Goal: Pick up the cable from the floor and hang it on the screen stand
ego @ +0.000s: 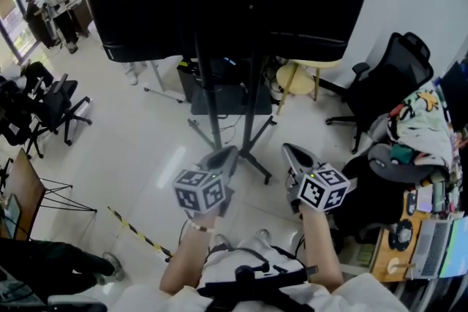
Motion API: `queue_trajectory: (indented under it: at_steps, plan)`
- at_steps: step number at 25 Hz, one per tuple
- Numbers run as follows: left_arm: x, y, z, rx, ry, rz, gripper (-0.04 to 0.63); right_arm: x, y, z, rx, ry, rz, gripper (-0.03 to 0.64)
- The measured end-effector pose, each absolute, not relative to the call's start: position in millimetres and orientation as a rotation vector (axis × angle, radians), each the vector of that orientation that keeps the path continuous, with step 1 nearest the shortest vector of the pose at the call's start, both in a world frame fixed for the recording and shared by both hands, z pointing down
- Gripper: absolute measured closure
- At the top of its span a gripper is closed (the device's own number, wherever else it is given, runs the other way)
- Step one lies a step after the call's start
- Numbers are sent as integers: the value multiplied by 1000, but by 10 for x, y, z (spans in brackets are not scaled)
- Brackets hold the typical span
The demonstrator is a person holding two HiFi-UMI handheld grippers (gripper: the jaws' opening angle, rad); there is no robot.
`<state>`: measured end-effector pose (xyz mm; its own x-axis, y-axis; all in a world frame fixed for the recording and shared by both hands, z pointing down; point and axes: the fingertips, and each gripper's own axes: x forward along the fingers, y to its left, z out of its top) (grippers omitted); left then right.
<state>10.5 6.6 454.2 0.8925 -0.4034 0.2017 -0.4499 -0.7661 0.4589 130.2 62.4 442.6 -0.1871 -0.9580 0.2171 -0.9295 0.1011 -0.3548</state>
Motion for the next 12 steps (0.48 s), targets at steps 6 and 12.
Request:
queue_trajectory:
  at_steps: [6,12]
  plan:
    - [168,38,4511,2556,-619,120,595,1347,592,4391,-1950,2281,-637,614]
    - [216,86,4545,2554,-605,132,595,1366,614,4314,-1961,2279,-640,614]
